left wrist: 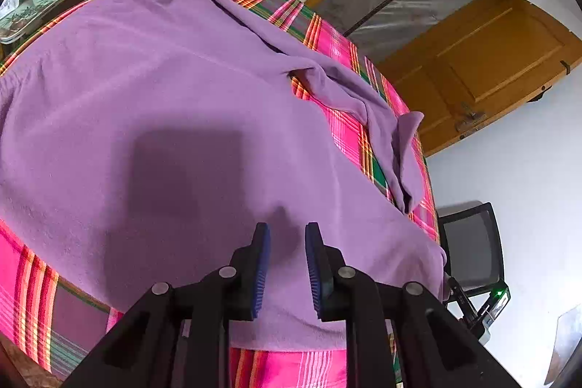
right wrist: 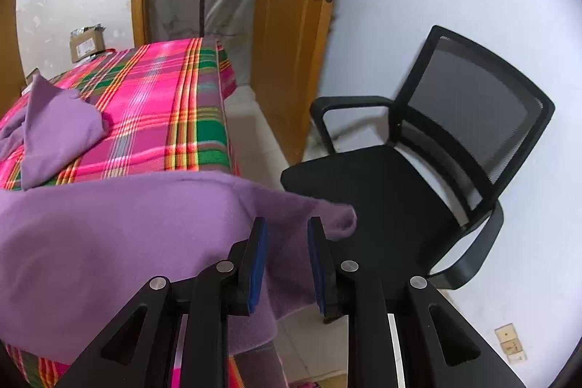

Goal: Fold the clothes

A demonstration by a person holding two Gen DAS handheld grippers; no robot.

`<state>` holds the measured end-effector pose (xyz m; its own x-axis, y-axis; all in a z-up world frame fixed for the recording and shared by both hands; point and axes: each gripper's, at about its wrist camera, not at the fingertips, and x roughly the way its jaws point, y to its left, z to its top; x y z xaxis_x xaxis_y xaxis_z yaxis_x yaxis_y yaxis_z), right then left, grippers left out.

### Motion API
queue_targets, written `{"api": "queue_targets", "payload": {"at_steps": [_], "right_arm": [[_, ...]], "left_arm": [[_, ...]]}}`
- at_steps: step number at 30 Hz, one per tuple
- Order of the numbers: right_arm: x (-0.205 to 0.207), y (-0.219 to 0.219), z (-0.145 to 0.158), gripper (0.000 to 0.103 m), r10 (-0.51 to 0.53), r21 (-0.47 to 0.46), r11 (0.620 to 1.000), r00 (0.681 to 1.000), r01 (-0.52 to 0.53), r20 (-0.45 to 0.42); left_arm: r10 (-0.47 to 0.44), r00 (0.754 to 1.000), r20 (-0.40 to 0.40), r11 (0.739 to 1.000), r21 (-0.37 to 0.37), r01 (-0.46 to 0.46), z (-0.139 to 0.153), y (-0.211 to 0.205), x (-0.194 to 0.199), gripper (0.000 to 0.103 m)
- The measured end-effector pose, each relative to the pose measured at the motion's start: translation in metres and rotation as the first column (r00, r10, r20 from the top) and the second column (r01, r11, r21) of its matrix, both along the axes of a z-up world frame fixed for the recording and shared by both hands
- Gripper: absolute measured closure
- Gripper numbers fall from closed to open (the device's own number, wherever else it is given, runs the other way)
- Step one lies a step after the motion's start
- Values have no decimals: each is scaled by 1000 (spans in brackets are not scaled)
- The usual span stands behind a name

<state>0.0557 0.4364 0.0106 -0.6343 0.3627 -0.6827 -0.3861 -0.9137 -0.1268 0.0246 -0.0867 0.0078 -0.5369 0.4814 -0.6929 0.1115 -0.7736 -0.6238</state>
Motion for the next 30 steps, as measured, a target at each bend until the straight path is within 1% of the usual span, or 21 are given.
{"api": "queue_targets", "payload": {"at_steps": [3, 5, 7, 11, 13, 15, 19, 21, 23, 25, 27, 29, 30], "right_arm": [[-4, -3, 10, 80, 14, 18, 1000, 1000, -14, -16], [-8, -9, 18, 80, 41, 14, 999, 999, -41, -32], [-11, -16, 21, 79, 70, -1, 998, 997, -71, -40], [-20, -25, 13, 79, 131, -71, 989, 991, -132, -23], [-27, -32, 13, 79, 139, -71, 988, 990, -139, -6], [-34, -43, 20, 79, 180, -73, 981, 983, -181, -21], [-53, -71, 39, 79, 283, -28, 958, 958, -284, -46], [-62, -88, 52, 79, 337, 11, 941, 940, -337, -53], [-71, -100, 60, 79, 356, 66, 933, 934, -353, -39], [-80, -107, 68, 79, 357, 111, 929, 934, -352, -26], [-90, -113, 79, 79, 373, 128, 921, 927, -367, -25], [-101, -120, 89, 79, 403, 144, 907, 915, -396, -21], [-108, -128, 96, 79, 437, 156, 890, 899, -429, -16]], "left_arm": [[16, 1000, 1, 1000, -3, -16, 3, -6, -3, 83], [26, 1000, 1, 1000, -5, -26, 5, -9, -6, 83], [37, 999, 1, 999, -7, -37, 6, -13, -8, 82], [49, 999, 10, 999, -14, -49, 10, -21, -13, 82], [52, 999, 10, 998, -22, -52, 12, -24, -16, 82], [55, 998, 2, 998, -43, -55, 17, -29, -20, 82], [69, 997, -17, 994, -80, -70, 32, -44, -30, 80], [92, 996, -21, 992, -83, -93, 39, -54, -37, 79], [113, 993, -24, 989, -95, -115, 46, -66, -45, 77], [131, 991, -26, 984, -122, -133, 53, -77, -52, 77], [129, 991, -31, 979, -157, -132, 60, -84, -60, 77], [113, 993, -34, 973, -201, -117, 67, -90, -70, 77], [105, 994, -30, 965, -237, -110, 70, -94, -79, 77]]}}
